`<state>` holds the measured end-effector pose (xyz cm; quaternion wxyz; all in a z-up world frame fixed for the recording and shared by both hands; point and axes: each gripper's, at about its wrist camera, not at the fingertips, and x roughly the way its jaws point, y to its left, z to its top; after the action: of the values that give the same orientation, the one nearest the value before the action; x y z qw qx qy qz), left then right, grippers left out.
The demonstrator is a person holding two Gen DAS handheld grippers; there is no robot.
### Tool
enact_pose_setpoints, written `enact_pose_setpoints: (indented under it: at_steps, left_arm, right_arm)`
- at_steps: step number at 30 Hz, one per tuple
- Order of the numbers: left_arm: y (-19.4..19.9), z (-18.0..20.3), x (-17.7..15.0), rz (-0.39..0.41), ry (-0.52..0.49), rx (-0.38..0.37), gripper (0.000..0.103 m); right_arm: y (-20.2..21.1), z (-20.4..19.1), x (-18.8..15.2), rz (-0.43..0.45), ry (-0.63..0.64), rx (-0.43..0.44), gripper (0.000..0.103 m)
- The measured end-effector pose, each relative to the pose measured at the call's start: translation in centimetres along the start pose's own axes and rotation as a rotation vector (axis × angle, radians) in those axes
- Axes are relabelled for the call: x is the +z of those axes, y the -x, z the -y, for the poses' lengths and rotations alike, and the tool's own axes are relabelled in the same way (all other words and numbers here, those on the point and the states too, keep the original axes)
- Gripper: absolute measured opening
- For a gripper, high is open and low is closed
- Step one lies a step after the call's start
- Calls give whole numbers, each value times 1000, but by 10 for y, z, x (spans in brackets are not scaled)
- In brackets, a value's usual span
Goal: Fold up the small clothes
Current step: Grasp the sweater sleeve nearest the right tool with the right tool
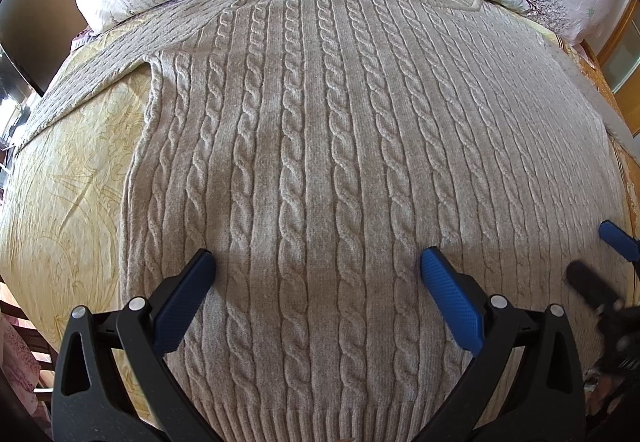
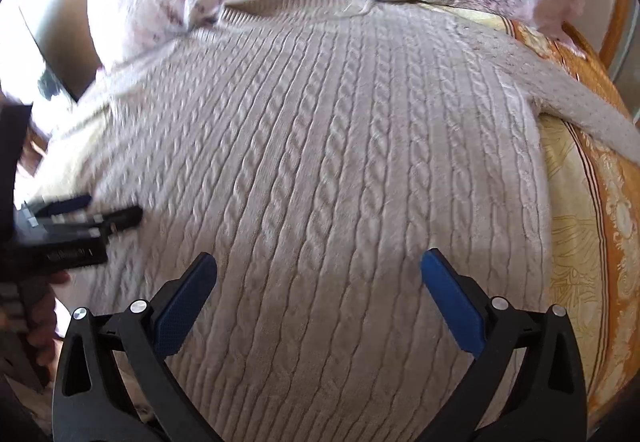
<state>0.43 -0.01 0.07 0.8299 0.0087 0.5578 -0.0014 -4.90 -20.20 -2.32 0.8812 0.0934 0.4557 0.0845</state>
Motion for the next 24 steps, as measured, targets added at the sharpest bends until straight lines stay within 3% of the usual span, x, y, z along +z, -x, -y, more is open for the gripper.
enact_pose_setpoints:
  at_steps: [5, 8, 12, 16, 24]
  left_arm:
    - [2, 0, -4, 43, 12, 6, 101]
    - [3, -1, -6, 62, 19, 5, 101]
    - [5, -1, -4, 64, 49, 7, 101]
    - [9, 0, -3, 78, 97, -40, 101]
    - [18, -7, -1, 133, 224, -127, 101]
  right_arm:
    - [28, 111, 36, 175, -427, 135, 99]
    - [30, 186, 44, 220, -703, 165, 80]
    - [24, 259, 39, 285, -1011, 230, 69]
    - [14, 293, 35, 298, -1142, 261, 67]
    - [10, 321, 42, 354, -1165, 266, 62]
